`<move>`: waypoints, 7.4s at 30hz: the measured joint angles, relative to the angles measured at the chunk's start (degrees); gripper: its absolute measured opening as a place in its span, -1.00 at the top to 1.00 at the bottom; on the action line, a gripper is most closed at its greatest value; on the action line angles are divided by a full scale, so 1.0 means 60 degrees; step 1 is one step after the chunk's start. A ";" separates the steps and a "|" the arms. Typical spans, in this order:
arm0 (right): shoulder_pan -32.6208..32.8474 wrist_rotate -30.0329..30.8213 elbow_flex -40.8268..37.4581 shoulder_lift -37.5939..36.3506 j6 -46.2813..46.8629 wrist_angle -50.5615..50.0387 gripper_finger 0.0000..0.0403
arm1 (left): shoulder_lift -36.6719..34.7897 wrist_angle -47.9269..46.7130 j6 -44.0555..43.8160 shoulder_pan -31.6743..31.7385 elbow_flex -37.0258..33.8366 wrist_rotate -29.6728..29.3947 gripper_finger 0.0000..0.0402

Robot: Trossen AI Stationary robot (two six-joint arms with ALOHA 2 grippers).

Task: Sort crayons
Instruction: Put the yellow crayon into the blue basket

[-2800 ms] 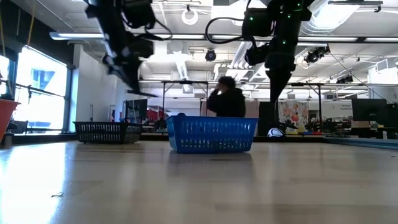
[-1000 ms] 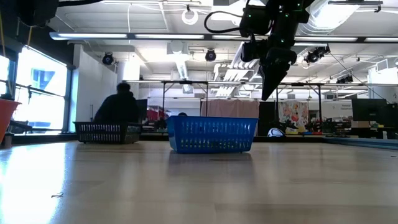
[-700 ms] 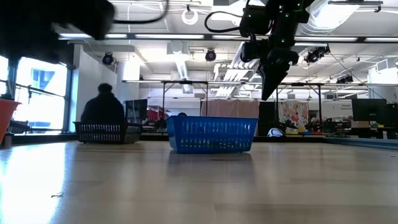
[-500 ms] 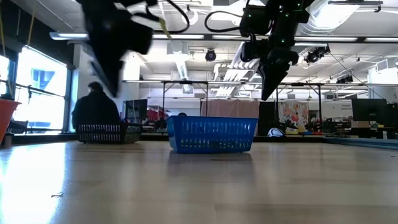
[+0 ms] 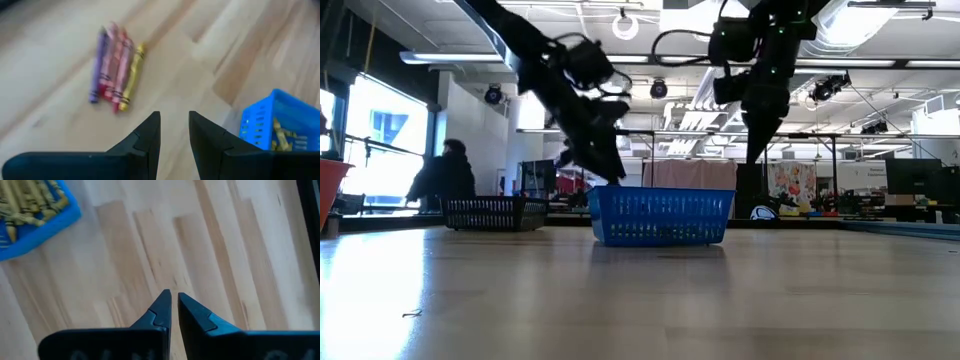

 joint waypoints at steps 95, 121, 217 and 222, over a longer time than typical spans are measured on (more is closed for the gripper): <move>-0.2410 0.3020 0.0000 0.0000 0.0214 -0.0092 0.92 | 0.3103 -0.2272 0.4303 0.0039 0.2695 -0.0626 0.28; -0.2410 0.3020 0.0000 0.0000 0.0214 0.0027 0.92 | 0.3182 -0.2722 0.4475 -0.0012 0.3044 -0.0338 0.28; -0.2410 0.3020 0.0000 0.0002 0.0214 0.0030 0.92 | 0.3444 -0.4038 0.5319 0.0329 0.3201 -0.0334 0.39; -0.2410 0.2998 0.0000 0.0004 0.0214 0.0052 0.92 | 0.3745 -0.4094 0.5534 0.0279 0.3140 -0.0341 0.55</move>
